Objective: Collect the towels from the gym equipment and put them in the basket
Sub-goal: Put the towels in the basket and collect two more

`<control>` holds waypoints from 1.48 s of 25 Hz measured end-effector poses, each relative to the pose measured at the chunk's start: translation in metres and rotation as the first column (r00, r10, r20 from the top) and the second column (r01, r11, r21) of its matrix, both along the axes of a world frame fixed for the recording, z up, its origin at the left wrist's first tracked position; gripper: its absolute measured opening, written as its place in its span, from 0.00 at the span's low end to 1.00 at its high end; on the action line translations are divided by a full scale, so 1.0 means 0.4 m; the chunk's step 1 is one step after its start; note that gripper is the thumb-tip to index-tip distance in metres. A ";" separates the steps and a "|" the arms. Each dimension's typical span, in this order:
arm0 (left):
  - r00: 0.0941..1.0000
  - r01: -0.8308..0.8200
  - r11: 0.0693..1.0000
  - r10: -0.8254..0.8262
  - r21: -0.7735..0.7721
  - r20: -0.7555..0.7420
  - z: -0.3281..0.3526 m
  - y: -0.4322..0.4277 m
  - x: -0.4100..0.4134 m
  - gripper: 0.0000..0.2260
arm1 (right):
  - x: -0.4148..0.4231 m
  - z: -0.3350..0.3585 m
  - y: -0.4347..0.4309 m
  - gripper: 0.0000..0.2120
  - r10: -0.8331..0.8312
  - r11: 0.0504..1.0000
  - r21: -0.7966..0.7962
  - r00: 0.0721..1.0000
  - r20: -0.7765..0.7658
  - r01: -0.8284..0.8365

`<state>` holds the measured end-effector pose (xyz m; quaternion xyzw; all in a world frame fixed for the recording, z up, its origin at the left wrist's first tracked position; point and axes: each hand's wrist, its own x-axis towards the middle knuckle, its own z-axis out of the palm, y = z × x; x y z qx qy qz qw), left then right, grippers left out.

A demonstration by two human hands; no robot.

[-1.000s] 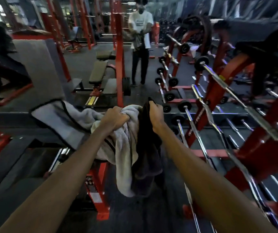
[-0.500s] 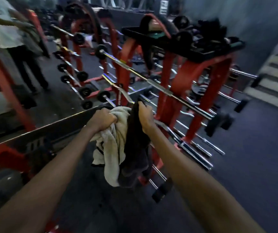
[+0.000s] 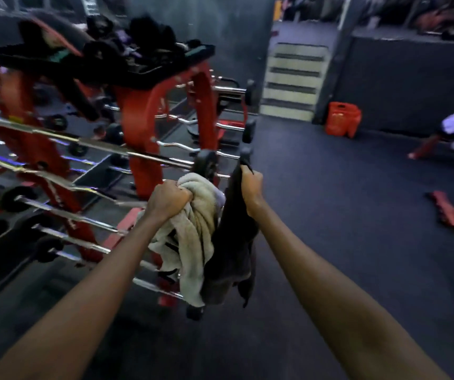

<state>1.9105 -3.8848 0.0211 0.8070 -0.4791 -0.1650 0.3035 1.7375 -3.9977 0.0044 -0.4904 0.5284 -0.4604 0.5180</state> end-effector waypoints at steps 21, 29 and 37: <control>0.916 0.229 0.957 -0.273 -0.176 -0.294 -0.052 -1.084 -0.943 0.07 | -1.114 0.043 -0.814 0.11 -0.562 0.826 -0.047 0.827 0.018 0.562; 0.674 0.100 0.992 -0.121 -0.073 -0.729 -0.025 -1.613 -1.131 0.10 | -1.367 0.052 -1.273 0.14 -0.528 0.849 -0.004 0.848 0.055 0.529; 0.714 0.155 0.982 -0.185 -0.105 -0.675 -0.049 -2.091 -1.374 0.11 | -1.607 0.002 -1.810 0.15 -0.553 0.833 -0.011 0.833 -0.003 0.553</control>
